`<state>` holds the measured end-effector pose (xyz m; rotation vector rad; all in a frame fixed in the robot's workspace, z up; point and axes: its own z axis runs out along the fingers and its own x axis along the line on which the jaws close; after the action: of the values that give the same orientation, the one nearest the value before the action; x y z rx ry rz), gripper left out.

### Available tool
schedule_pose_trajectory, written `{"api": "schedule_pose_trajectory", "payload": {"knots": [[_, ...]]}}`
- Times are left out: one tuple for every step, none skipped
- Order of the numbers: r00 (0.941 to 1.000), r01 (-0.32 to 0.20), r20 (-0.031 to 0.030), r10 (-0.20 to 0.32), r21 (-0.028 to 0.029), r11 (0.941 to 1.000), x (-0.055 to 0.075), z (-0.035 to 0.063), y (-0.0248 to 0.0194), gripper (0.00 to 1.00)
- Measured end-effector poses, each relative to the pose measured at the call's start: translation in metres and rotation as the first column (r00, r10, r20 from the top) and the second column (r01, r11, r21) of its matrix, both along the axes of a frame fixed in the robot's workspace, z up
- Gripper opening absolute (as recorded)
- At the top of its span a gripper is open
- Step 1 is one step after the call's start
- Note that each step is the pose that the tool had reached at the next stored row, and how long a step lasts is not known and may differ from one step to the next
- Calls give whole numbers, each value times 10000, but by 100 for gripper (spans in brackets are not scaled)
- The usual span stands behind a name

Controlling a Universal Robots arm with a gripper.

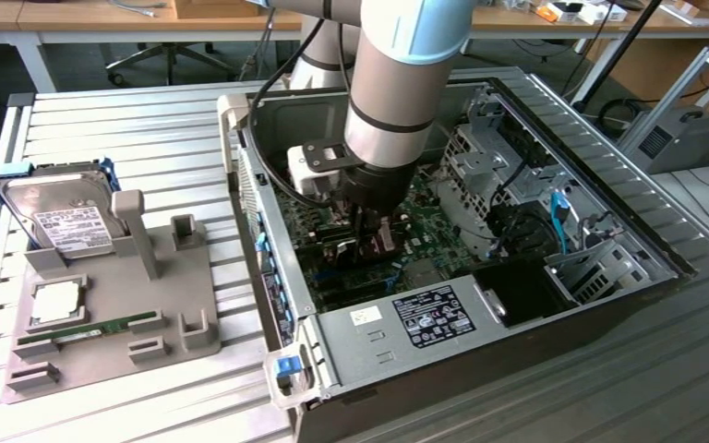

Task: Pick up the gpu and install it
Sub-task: 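Insert the gpu into the slot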

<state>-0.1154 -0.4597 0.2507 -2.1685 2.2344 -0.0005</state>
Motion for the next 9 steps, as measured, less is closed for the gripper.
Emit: {"api": "schedule_pose_trajectory", "payload": {"knots": [[10000,-1,0,1,0,10000,0,0,0,27],[10000,-1,0,1,0,10000,0,0,0,27],[10000,-1,0,1,0,10000,0,-1,0,27],[10000,0,-1,0,-1,10000,0,-1,-1,27],[10000,-1,-1,1,-2,10000,0,-2,-1,27],[10000,3,-1,-3,-2,10000,0,-5,-1,27],[10000,10,-1,-10,-2,10000,1,-8,0,27],[10000,14,-1,-14,-1,10000,0,-9,0,27],[10000,15,-1,-15,-1,10000,0,-10,0,27]]}}
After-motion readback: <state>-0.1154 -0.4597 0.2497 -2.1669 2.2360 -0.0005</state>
